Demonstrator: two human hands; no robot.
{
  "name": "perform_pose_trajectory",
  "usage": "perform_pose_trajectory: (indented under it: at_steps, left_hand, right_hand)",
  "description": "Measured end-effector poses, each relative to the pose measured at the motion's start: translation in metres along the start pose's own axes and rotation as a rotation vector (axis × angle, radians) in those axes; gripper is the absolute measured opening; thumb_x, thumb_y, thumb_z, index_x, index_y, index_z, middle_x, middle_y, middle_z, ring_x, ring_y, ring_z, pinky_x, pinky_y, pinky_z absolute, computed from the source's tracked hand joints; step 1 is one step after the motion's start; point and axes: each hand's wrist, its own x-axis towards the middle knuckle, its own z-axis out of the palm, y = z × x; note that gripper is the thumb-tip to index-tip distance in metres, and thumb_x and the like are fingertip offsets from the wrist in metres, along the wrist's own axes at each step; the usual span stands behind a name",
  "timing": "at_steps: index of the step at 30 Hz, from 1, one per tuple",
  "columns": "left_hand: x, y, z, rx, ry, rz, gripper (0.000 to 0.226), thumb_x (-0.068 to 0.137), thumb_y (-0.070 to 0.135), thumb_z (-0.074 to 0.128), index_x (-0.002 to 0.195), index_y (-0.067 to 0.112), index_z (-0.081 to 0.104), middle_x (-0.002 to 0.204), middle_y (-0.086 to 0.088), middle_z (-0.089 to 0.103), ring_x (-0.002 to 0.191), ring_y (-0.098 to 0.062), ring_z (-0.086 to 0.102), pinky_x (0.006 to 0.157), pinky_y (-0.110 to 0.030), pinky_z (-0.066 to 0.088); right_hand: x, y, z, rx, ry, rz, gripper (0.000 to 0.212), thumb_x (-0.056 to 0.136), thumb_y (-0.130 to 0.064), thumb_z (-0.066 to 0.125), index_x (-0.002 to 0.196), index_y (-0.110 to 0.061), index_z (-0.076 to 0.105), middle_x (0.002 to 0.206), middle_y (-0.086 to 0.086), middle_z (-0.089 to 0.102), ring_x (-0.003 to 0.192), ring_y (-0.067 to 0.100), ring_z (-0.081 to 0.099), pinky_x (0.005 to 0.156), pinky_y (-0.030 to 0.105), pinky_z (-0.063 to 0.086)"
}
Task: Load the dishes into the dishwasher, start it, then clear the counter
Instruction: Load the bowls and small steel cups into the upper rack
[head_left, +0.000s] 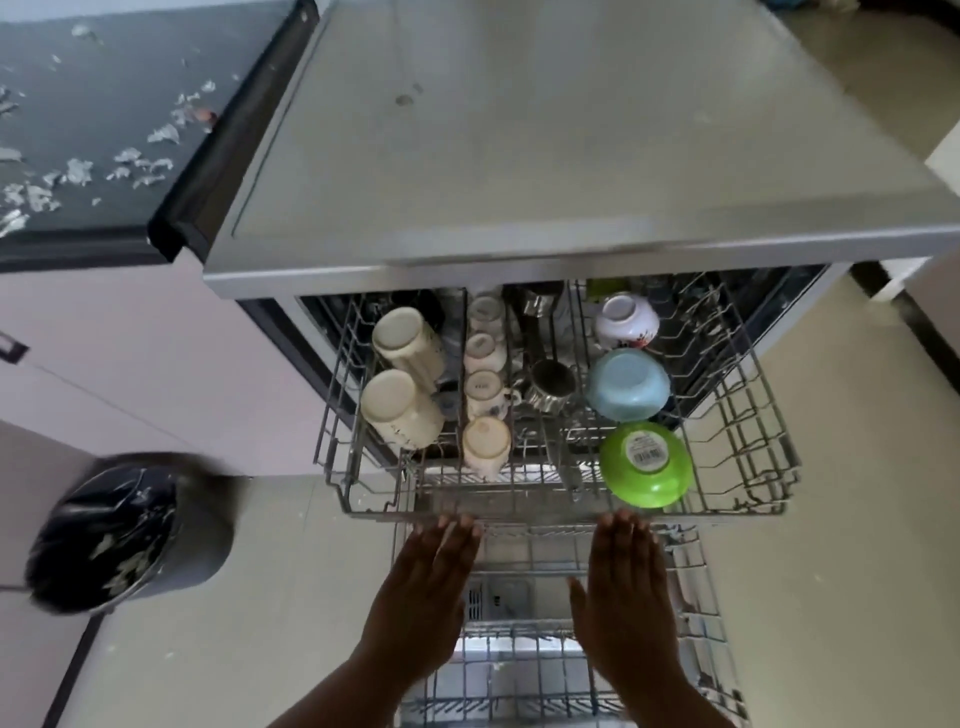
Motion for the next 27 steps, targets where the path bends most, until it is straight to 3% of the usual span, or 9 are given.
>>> perform_pose_trajectory:
  at_steps: [2,5,7,11,14,18,21,24,27]
  left_hand:
    - [0.002,-0.005,0.002,-0.016,-0.002,0.010,0.086,0.077,0.025,0.056,0.152,0.009,0.018,0.155,-0.013,0.030,0.147,-0.031,0.015,0.117,-0.045,0.016]
    - [0.008,-0.010,0.001,-0.006,-0.002,0.037,0.090,0.071,0.023,0.063,0.150,0.011,0.021,0.155,-0.010,0.027,0.145,-0.028,0.021,0.118,-0.043,0.014]
    - [0.016,-0.010,0.000,0.002,-0.015,0.033,0.096,0.068,0.023,0.070,0.150,0.012,0.021,0.157,-0.010,0.024,0.146,-0.028,0.020,0.120,-0.043,0.010]
    - [0.044,-0.013,0.004,-0.002,0.000,-0.055,0.101,0.066,0.025,0.077,0.151,0.010,0.024,0.159,-0.011,0.022,0.148,-0.029,0.016,0.119,-0.046,0.012]
    - [0.065,-0.024,0.006,0.015,0.028,-0.107,0.100,0.067,0.025,0.076,0.151,0.009,0.023,0.159,-0.012,0.021,0.147,-0.031,0.020,0.119,-0.048,0.013]
    - [0.091,-0.039,0.015,0.043,0.085,-0.094,0.096,0.066,0.021,0.074,0.150,0.006,0.031,0.159,-0.013,0.020,0.144,-0.034,0.025,0.120,-0.048,0.012]
    - [0.106,-0.049,0.019,0.097,0.071,-0.108,0.098,0.070,0.025,0.070,0.152,0.008,0.020,0.162,-0.010,0.004,0.147,-0.032,0.016,0.120,-0.048,0.006]
    - [0.122,-0.060,0.017,0.153,0.055,-0.113,0.089,0.080,0.036,0.057,0.154,0.009,0.015,0.161,-0.013,0.010,0.148,-0.033,0.010,0.120,-0.045,-0.005]
    - [0.145,-0.071,0.013,0.230,-0.062,-0.152,0.093,0.090,0.050,0.045,0.153,0.013,-0.011,0.160,-0.010,-0.016,0.148,-0.030,-0.014,0.119,-0.047,-0.011]
  right_hand:
    - [0.001,0.005,0.004,-0.020,0.030,-0.045,0.078,0.096,-0.041,0.034,0.152,0.003,0.003,0.158,0.028,-0.003,0.142,0.047,0.017,0.118,0.053,0.011]
    - [0.004,0.009,0.005,-0.049,0.032,-0.044,0.115,0.069,-0.027,0.075,0.153,0.001,0.002,0.153,0.031,0.014,0.139,0.048,0.023,0.118,0.053,0.013]
    - [0.014,0.015,0.002,-0.045,0.018,-0.012,0.125,0.060,-0.023,0.083,0.152,0.001,0.003,0.152,0.029,0.019,0.141,0.046,0.022,0.118,0.052,0.013]
    - [0.044,0.015,-0.007,-0.038,-0.013,-0.008,0.124,0.059,-0.024,0.082,0.152,0.001,0.004,0.156,0.023,0.012,0.142,0.042,0.024,0.115,0.053,0.021]
    - [0.069,0.010,-0.008,-0.038,-0.046,-0.007,0.120,0.059,-0.029,0.083,0.151,0.003,0.014,0.157,0.022,0.009,0.145,0.039,0.018,0.118,0.050,0.013]
    - [0.099,0.011,-0.002,-0.058,-0.065,0.047,0.125,0.057,-0.033,0.083,0.151,0.001,0.008,0.158,0.024,0.012,0.145,0.038,0.012,0.120,0.046,0.004]
    - [0.116,0.011,0.003,-0.097,-0.091,0.052,0.126,0.063,-0.041,0.081,0.151,0.001,0.002,0.158,0.023,0.001,0.147,0.039,0.006,0.120,0.049,0.009]
    - [0.136,0.014,0.002,-0.130,-0.120,0.058,0.119,0.076,-0.044,0.071,0.150,-0.002,-0.012,0.157,0.020,-0.015,0.147,0.036,-0.009,0.118,0.045,-0.006]
    - [0.162,0.017,-0.004,-0.159,-0.182,0.035,0.119,0.082,-0.052,0.065,0.150,-0.004,-0.021,0.158,0.019,-0.022,0.147,0.036,-0.017,0.117,0.043,-0.014]
